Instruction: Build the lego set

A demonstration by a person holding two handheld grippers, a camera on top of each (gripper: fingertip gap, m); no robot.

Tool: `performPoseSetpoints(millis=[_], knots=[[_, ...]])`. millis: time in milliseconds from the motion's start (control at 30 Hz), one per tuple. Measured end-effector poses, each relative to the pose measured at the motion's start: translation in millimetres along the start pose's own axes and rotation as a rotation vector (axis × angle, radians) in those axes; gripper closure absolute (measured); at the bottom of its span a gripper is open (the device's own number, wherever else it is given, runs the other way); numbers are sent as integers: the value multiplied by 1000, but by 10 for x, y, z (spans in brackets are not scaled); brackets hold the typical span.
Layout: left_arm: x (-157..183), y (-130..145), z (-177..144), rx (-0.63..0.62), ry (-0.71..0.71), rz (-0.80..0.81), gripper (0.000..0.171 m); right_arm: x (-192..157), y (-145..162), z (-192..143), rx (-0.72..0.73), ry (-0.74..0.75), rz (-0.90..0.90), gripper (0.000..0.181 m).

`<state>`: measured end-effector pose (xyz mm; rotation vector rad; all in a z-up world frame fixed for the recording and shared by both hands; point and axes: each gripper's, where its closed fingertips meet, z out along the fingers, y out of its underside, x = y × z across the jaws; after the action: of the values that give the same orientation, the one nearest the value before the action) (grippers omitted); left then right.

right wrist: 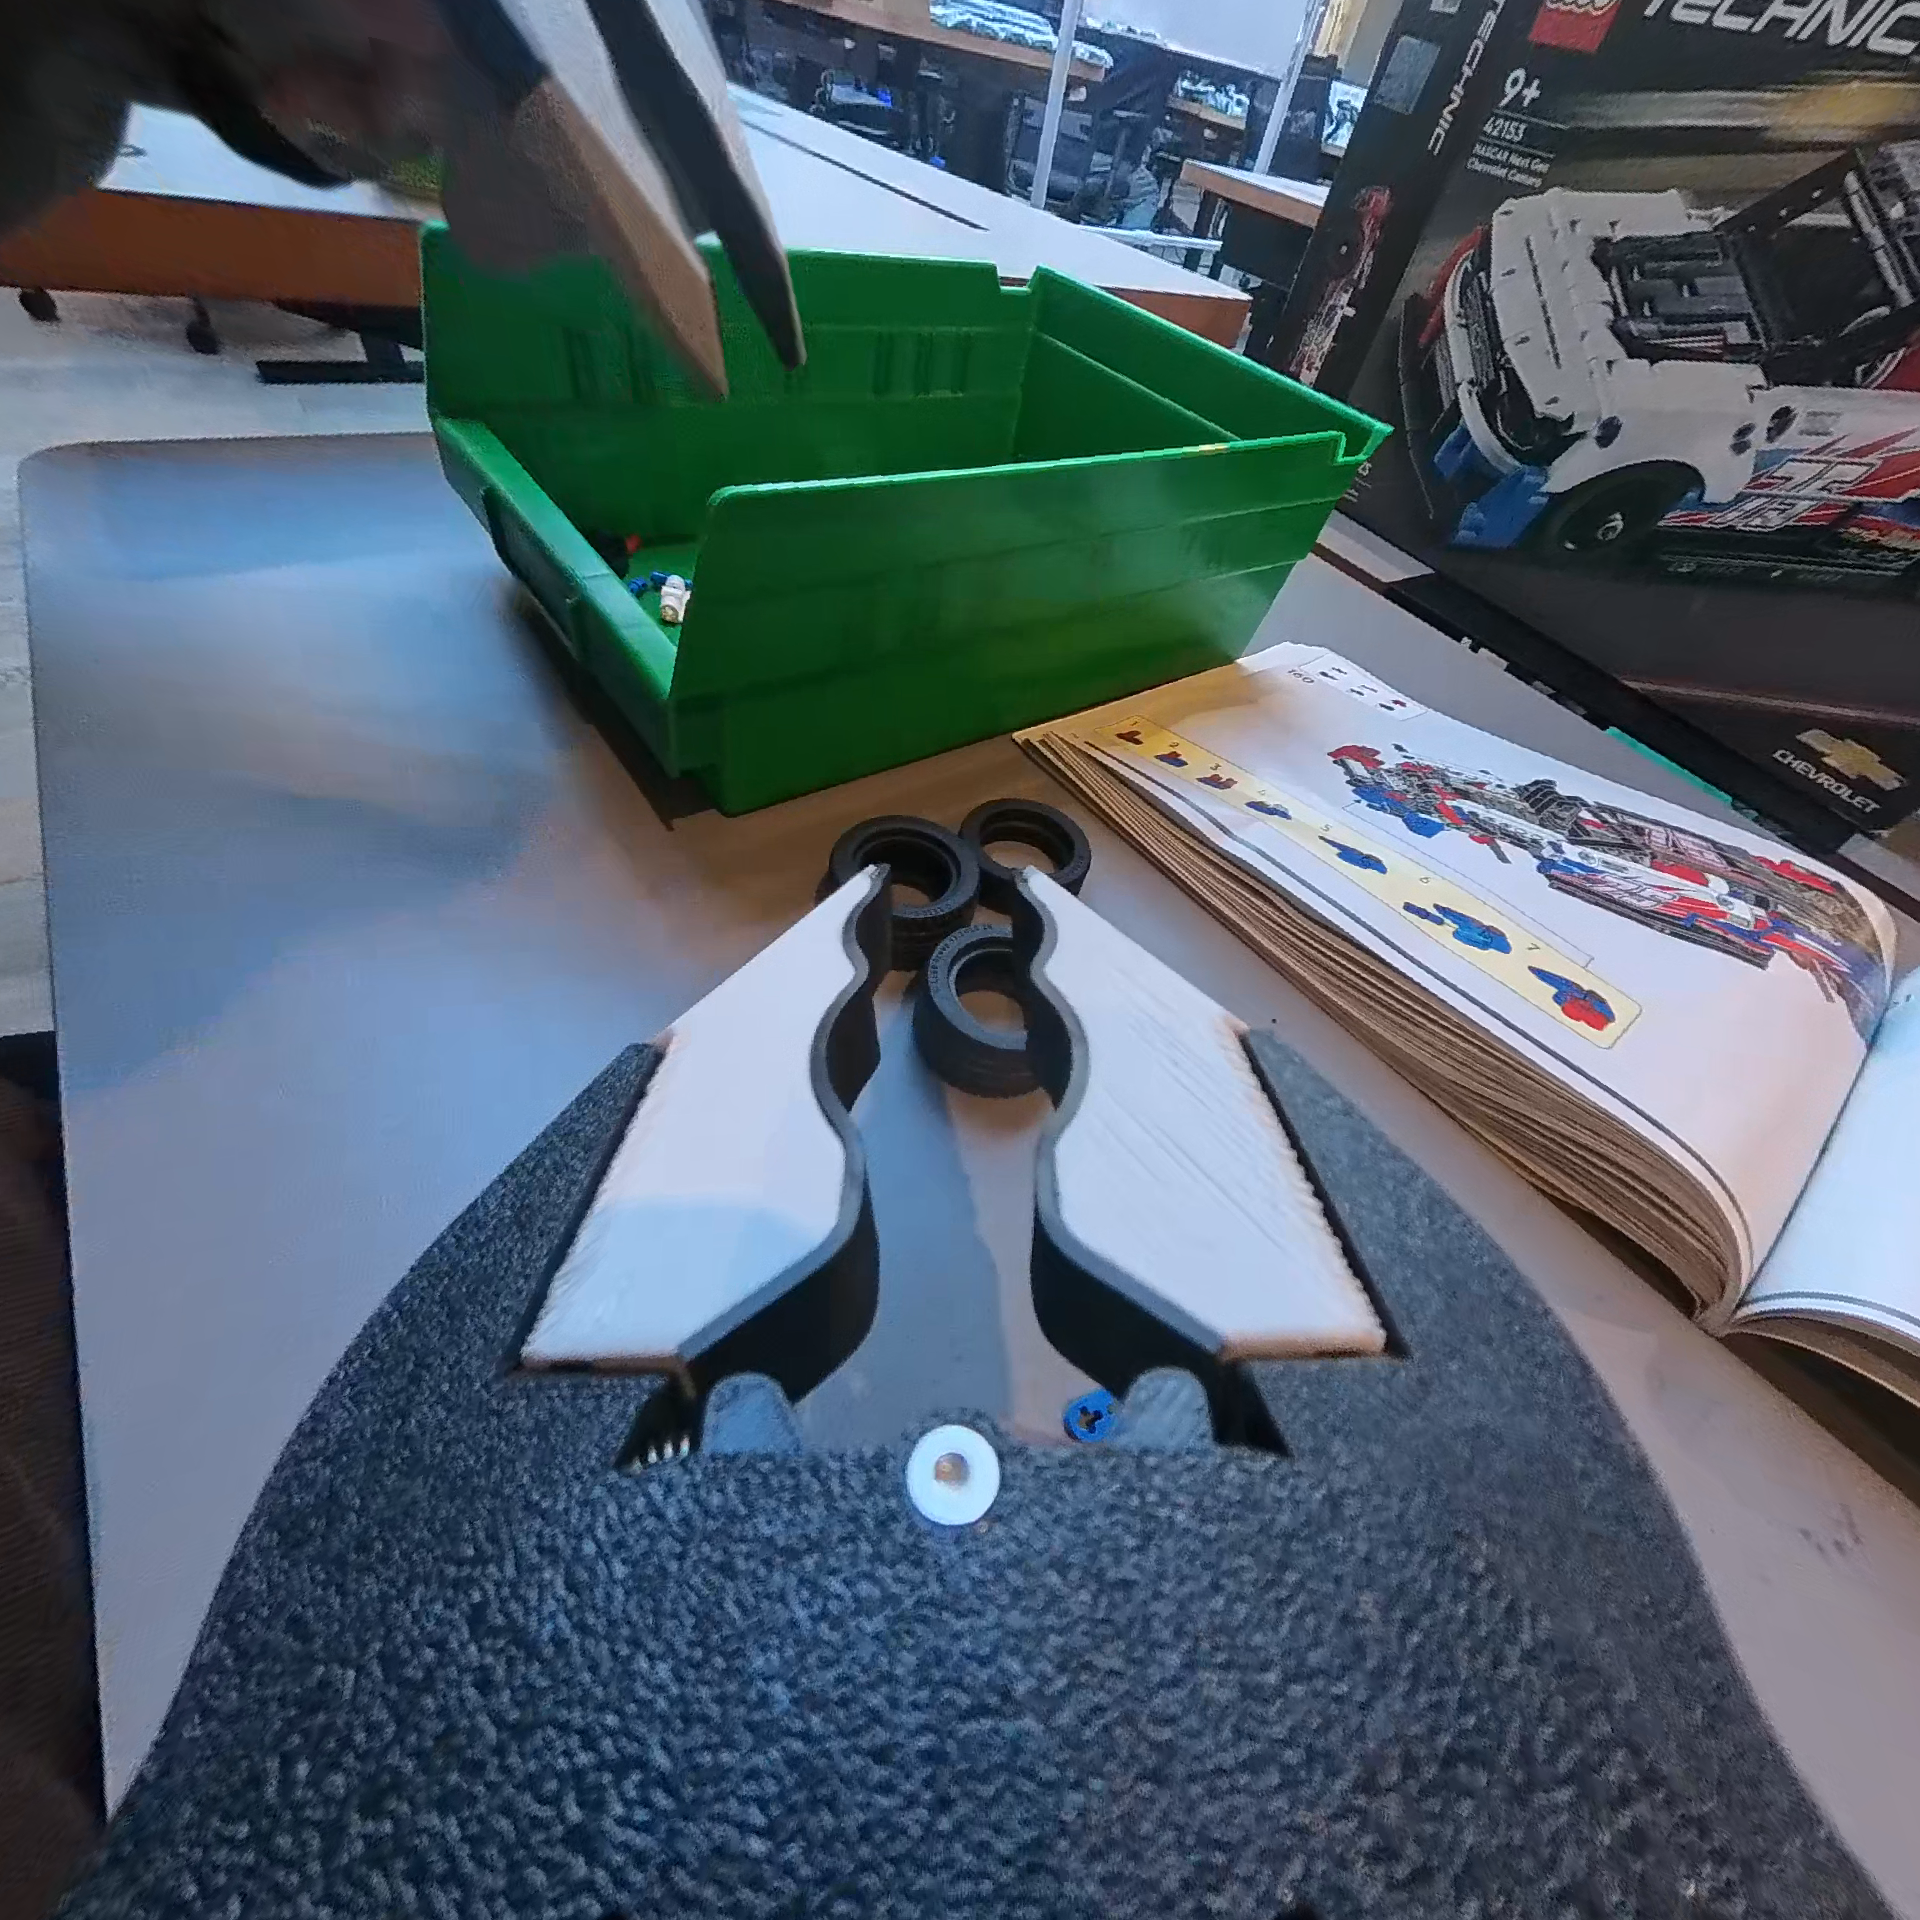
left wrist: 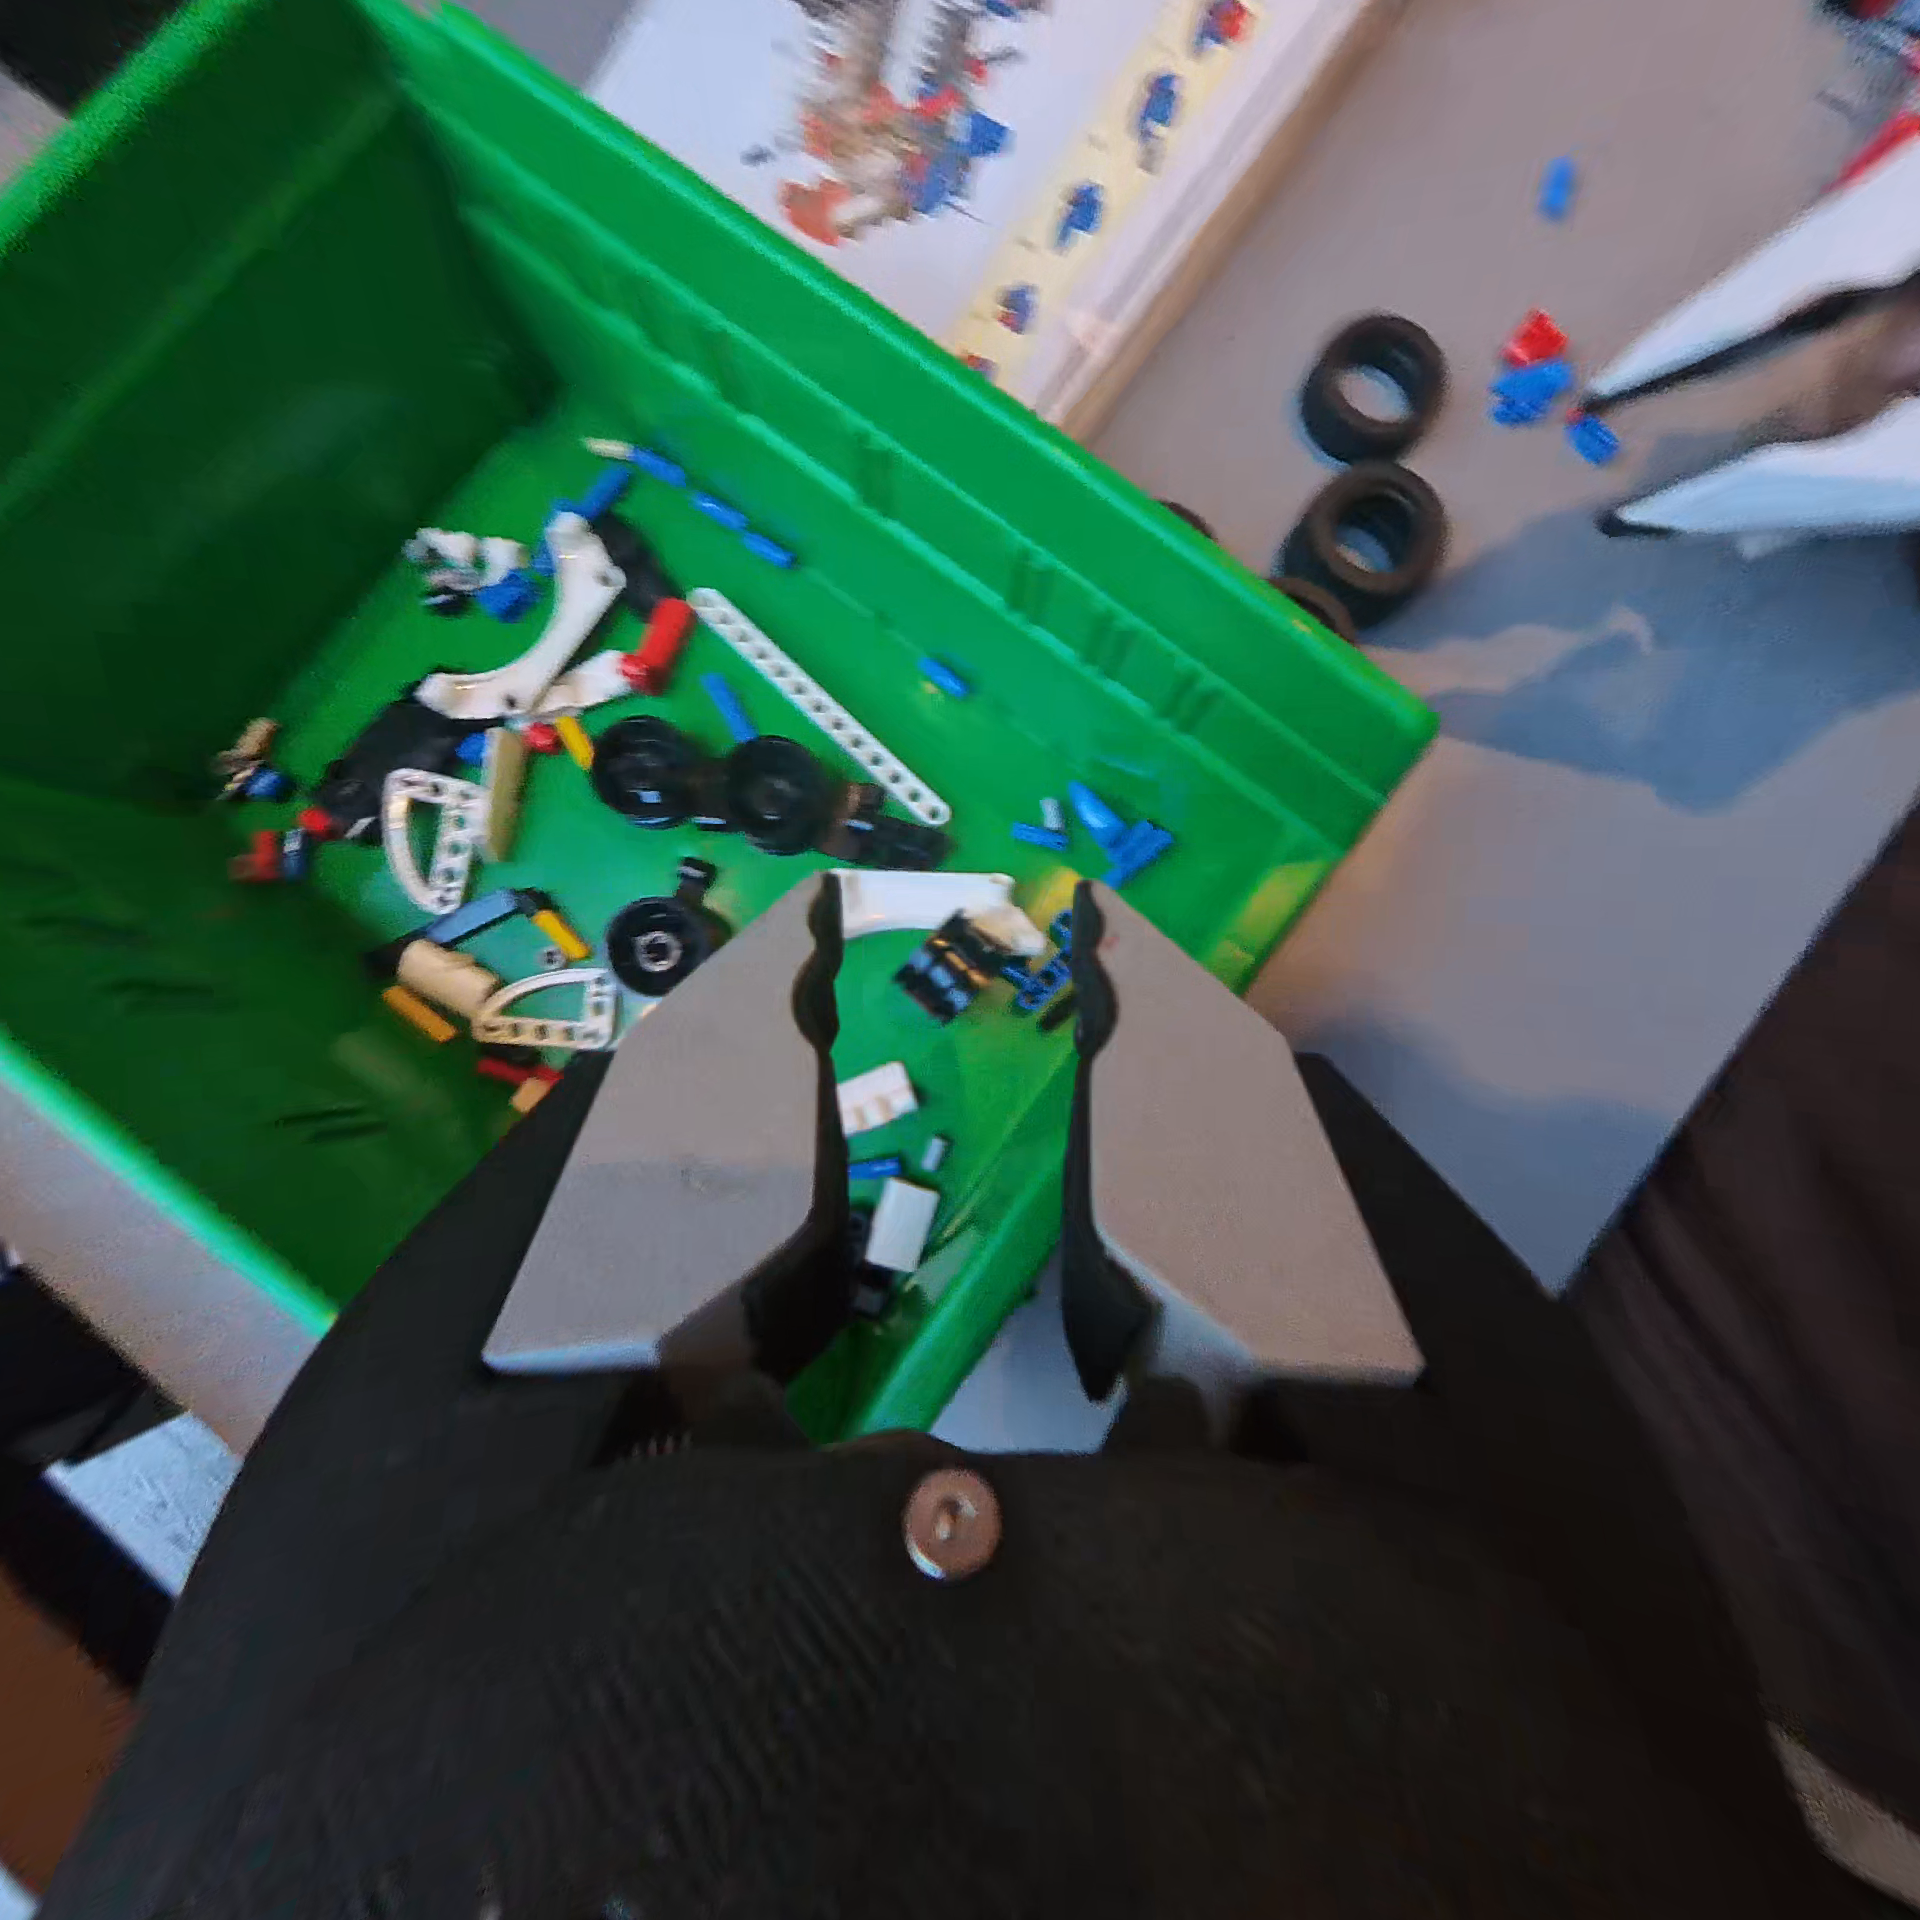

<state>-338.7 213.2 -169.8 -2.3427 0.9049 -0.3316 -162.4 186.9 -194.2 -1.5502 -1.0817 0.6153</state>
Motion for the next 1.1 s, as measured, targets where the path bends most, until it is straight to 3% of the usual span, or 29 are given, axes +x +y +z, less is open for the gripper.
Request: performPoseSetpoints(millis=[67, 200, 300, 433, 533, 633, 667, 733, 833, 900, 1033, 1100], knots=[[-108, -35, -20, 28, -36, -41, 131, 6, 2, 1, -1, 4, 1, 159], [46, -14, 32, 32, 67, -29, 134, 10, 12, 10, -8, 7, 0, 159], [-47, 89, 124, -33, 40, -12, 136, 7, 28, 25, -20, 8, -5, 159], [75, 282, 292, -169, 169, -8, 143, 1, 45, 39, -33, 12, -17, 159], [51, 342, 421, -259, 160, 8, 147, 4, 51, 45, -37, 17, -20, 159], [-219, 243, 407, -253, 0, 52, 161, 7, 49, 44, -35, 15, -14, 159], [-362, 153, 359, -215, -78, 51, 171, 8, 49, 43, -35, 14, -12, 159], [-661, -32, 222, -128, -218, 2, 171, 10, 53, 47, -37, 10, -7, 159], [-870, -218, 91, -25, -250, -106, 171, 6, 63, 57, -45, 4, -5, 160], [-937, -246, 40, -13, -257, -119, 171, 2, 65, 59, -46, 1, -5, 160], [-1233, -265, -162, 15, -408, -92, 171, 3, 71, 64, -50, -3, 0, 161], [-1318, -306, -206, 54, -403, -155, 171, -3, 85, 76, -60, -10, 1, 163]])
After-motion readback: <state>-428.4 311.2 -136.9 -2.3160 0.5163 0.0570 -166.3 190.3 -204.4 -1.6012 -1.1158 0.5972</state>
